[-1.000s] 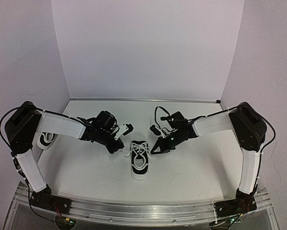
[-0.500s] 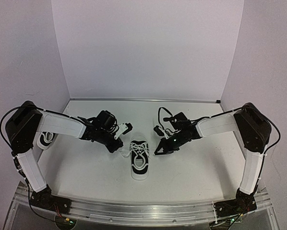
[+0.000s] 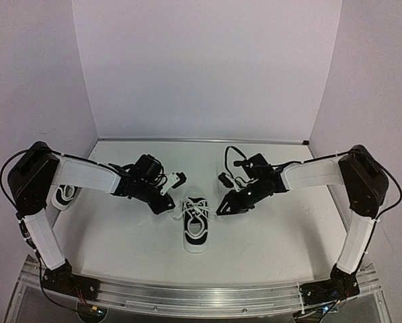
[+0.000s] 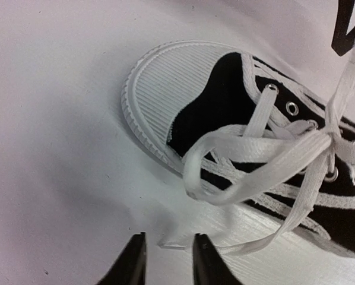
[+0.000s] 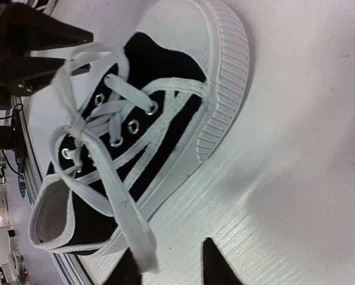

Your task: Tie the shoes

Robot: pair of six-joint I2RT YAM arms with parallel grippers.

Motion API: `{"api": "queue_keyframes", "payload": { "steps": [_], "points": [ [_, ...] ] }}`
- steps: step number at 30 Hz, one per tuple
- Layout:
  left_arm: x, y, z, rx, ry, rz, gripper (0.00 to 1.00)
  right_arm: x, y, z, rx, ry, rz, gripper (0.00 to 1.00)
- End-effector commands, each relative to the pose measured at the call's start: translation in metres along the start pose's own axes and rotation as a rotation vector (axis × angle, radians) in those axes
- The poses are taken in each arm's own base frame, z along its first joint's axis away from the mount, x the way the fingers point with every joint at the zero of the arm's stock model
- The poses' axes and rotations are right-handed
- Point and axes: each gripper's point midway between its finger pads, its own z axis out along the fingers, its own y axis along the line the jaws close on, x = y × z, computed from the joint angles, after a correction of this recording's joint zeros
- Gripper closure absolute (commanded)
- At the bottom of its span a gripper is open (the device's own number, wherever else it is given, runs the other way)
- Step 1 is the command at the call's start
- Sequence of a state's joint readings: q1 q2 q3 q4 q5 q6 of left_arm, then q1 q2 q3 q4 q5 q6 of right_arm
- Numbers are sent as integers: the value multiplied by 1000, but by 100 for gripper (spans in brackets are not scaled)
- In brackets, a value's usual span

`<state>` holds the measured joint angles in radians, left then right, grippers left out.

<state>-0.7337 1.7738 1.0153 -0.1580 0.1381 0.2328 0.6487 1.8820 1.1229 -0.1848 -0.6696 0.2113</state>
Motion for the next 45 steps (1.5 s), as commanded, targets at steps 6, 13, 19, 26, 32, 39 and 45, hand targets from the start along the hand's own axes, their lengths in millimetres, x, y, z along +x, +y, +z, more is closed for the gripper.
{"api": "queue_keyframes", "payload": {
  "steps": [6, 13, 19, 26, 32, 39, 45],
  "points": [
    [-87, 9, -85, -83, -220, -34, 0, -55, 59, -81, 6, -218, -115, 36],
    [-116, 56, -182, -354, -423, -327, 0, -69, 80, -140, 84, -367, -160, 15],
    [-91, 52, -201, -353, -411, -451, 1, -60, 72, -174, 171, -488, -96, 2],
    [-6, 32, -156, -286, -271, -643, 0, -6, 48, -157, 126, -502, 56, 2],
    [59, 20, -124, -272, -180, -776, 0, 45, 14, -122, 119, -434, 185, 2],
    [83, 19, -104, -299, -92, -821, 0, 56, 2, -109, 135, -410, 193, 2],
    [67, 21, -104, -285, -114, -803, 0, 49, 5, -106, 124, -398, 175, 2]
  ]
}}
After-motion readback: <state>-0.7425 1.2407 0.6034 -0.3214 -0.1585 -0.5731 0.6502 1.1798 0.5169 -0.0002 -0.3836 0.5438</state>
